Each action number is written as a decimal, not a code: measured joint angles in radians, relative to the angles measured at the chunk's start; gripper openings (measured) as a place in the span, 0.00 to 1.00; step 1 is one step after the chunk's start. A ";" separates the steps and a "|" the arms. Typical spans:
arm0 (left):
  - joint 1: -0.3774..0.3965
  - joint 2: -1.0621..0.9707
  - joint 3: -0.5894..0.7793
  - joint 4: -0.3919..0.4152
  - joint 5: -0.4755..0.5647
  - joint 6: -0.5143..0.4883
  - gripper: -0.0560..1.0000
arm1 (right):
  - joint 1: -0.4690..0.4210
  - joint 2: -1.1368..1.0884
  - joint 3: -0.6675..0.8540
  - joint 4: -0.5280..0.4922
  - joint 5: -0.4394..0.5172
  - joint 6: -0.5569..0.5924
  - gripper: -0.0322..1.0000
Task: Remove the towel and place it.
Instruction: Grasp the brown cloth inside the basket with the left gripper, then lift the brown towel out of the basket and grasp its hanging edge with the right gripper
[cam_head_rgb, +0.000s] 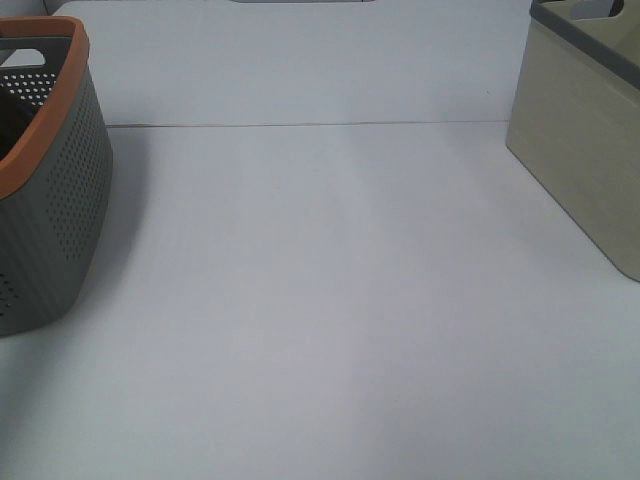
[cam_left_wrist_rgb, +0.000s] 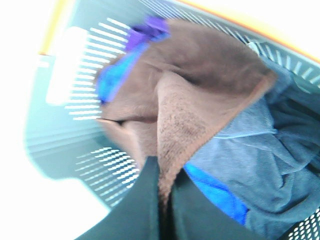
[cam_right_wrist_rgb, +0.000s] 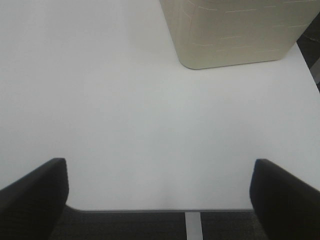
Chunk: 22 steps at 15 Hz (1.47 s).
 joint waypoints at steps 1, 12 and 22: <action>0.000 -0.052 0.000 -0.001 0.000 0.000 0.06 | 0.000 0.000 0.000 0.000 0.000 0.000 0.87; 0.000 -0.346 -0.008 -0.280 -0.057 0.128 0.06 | 0.000 0.000 0.000 0.000 0.000 0.000 0.87; -0.392 -0.133 -0.378 -0.199 -0.059 0.168 0.06 | 0.000 0.000 0.000 0.000 0.000 0.000 0.87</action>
